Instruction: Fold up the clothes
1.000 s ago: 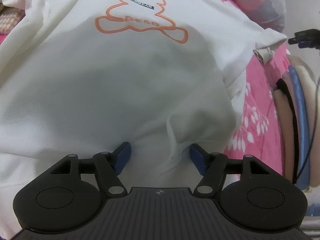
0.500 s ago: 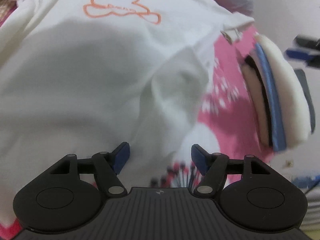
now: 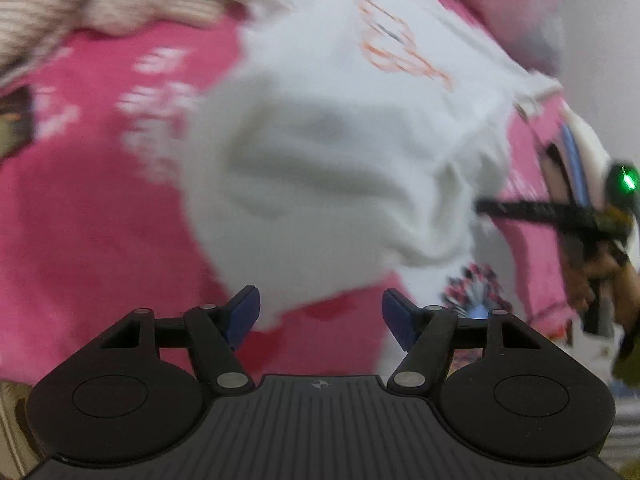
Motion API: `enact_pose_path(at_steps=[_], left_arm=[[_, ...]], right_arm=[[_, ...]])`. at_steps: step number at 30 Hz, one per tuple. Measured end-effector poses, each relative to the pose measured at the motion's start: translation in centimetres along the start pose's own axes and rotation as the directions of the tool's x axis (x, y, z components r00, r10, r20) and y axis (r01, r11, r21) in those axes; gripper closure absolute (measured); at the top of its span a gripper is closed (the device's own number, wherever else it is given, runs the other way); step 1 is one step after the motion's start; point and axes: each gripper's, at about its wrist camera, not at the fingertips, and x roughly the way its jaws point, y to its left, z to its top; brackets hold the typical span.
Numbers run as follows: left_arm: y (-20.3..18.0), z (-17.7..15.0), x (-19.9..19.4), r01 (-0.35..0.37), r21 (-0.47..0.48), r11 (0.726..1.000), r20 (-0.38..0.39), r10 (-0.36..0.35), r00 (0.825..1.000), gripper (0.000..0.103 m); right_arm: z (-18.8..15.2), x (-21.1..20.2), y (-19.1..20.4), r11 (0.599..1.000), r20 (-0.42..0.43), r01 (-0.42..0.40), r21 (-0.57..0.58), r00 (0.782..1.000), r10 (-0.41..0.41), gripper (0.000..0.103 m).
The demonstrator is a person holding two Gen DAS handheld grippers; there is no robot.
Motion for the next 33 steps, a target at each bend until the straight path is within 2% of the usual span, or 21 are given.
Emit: enact_pose_path(at_steps=[1,2,6,13,17,20,22,23,26,27,29,30,31,33], left_arm=[[0.7,0.1,-0.4,-0.009,-0.016,1.000,0.020,0.010,1.000,0.035],[1.4,0.2,-0.9,-0.018,-0.032,0.999,0.039,0.019,0.999,0.035],[3.4,0.7,-1.9,-0.037,-0.091,0.995,0.092,0.045,0.995,0.035],[4.7,0.4,-0.8,-0.002,-0.126,0.992,0.069,0.010,0.998,0.035],[4.5,0.0,0.6,0.005,-0.100,0.995,0.043,0.000,0.999,0.035],[4.0,0.3,1.1,-0.006,-0.052,0.999,0.051,0.008,0.999,0.035],[3.8,0.7,1.1,-0.016,-0.014,1.000,0.071,0.017,0.997,0.035],[3.7,0.6,1.1,-0.020,-0.003,1.000,0.067,0.020,0.998,0.035],[3.5,0.2,1.2,-0.031,0.028,0.999,0.053,0.030,0.998,0.035],[3.5,0.1,1.2,-0.035,0.039,0.999,0.048,0.033,0.998,0.035],[3.4,-0.2,1.3,-0.042,0.060,0.997,0.038,0.040,0.998,0.035],[3.3,-0.3,1.3,-0.046,0.071,0.996,0.034,0.043,0.998,0.035],[3.3,-0.4,1.4,-0.049,0.081,0.995,0.029,0.047,0.998,0.035],[3.2,-0.7,1.4,-0.056,0.103,0.993,0.020,0.054,0.998,0.035]], right_arm=[[-0.2,-0.3,0.6,1.000,0.004,-0.005,-0.002,1.000,0.005,0.093],[-0.4,-1.1,1.1,1.000,0.015,-0.005,0.002,1.000,0.005,0.096],[-1.4,-5.9,1.9,0.998,0.088,-0.023,0.058,0.996,0.018,0.097],[-5.0,-13.4,-2.0,0.960,0.134,0.055,0.275,0.986,-0.095,0.097],[-5.5,-12.7,-5.5,0.916,0.097,0.146,0.374,0.976,-0.196,0.097],[-5.4,-10.8,-7.7,0.862,-0.001,0.244,0.445,0.962,-0.271,0.094],[-5.4,-11.3,-8.1,0.838,-0.012,0.282,0.467,0.949,-0.314,0.094],[-5.5,-11.9,-7.6,0.845,0.014,0.275,0.459,0.948,-0.317,0.094],[-5.7,-14.3,-5.6,0.881,0.115,0.232,0.412,0.946,-0.303,0.094],[-5.3,-14.4,-4.3,0.915,0.133,0.208,0.345,0.954,-0.267,0.094],[-4.1,-13.1,-0.4,0.987,0.115,0.126,0.103,0.984,-0.137,0.094],[-3.5,-12.1,1.8,0.995,0.094,0.089,-0.033,0.992,-0.086,0.094],[-3.1,-10.8,4.3,0.984,0.072,0.056,-0.171,0.996,-0.044,0.094],[-3.6,-7.8,8.8,0.918,0.027,-0.010,-0.396,0.999,0.023,0.094]])
